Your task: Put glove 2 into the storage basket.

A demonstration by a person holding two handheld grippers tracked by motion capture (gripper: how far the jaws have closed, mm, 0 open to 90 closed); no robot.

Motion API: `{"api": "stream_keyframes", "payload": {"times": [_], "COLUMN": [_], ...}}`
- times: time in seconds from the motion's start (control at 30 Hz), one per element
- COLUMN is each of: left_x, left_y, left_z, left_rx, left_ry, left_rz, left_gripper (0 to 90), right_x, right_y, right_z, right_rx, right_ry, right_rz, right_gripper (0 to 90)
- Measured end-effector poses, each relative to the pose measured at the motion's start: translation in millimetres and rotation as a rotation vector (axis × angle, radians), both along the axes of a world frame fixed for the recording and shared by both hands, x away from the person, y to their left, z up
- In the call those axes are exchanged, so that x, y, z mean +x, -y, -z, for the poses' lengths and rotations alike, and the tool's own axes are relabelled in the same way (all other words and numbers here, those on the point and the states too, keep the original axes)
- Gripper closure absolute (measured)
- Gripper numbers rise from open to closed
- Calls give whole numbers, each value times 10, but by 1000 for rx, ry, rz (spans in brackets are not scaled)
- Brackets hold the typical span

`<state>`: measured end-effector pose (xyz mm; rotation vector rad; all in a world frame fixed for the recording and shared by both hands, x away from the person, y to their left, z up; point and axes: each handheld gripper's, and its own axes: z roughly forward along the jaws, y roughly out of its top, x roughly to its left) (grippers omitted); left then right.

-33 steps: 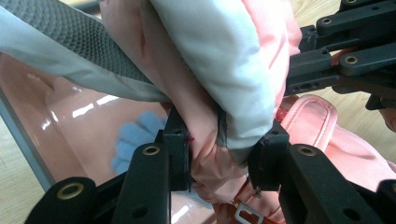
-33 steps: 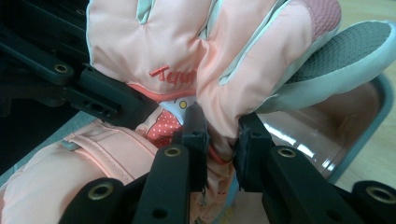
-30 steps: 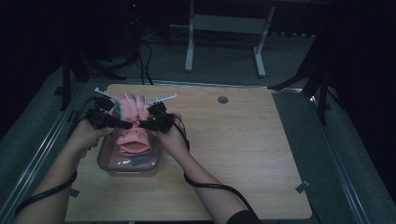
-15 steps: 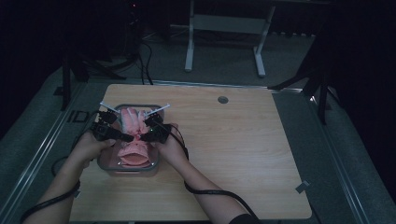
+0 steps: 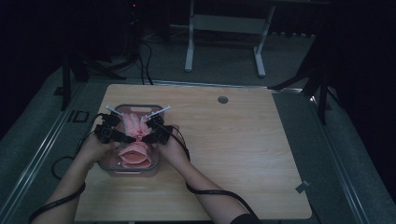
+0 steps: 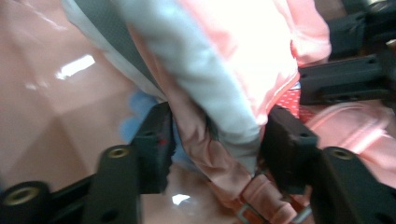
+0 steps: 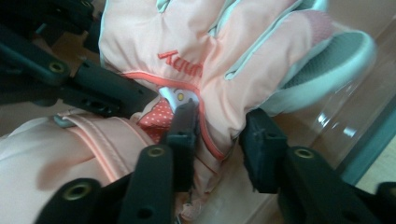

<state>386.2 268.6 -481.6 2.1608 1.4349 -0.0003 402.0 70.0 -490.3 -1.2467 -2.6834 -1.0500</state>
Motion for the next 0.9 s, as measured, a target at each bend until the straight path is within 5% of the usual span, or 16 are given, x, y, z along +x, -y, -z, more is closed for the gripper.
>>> {"api": "stream_keyframes", "payload": {"times": [0.17,0.33,0.6,0.9], "left_x": [4,-4,-45,-261], "left_y": [21,63,80,109], "left_z": [-46,-61,-142,-420], "left_rx": [30,13,-17,-124], "left_ry": [36,105,184,337], "left_rz": [-22,-56,-94,-90], "left_gripper": [391,299,164,98], "right_x": [10,46,73,65], "right_y": [28,167,342,486], "right_z": [-97,-194,-233,-298], "right_rx": [8,100,163,195], "right_ry": [71,71,83,87], "right_rz": [7,-50,-69,-91], "right_gripper": [466,284,212,206]}}
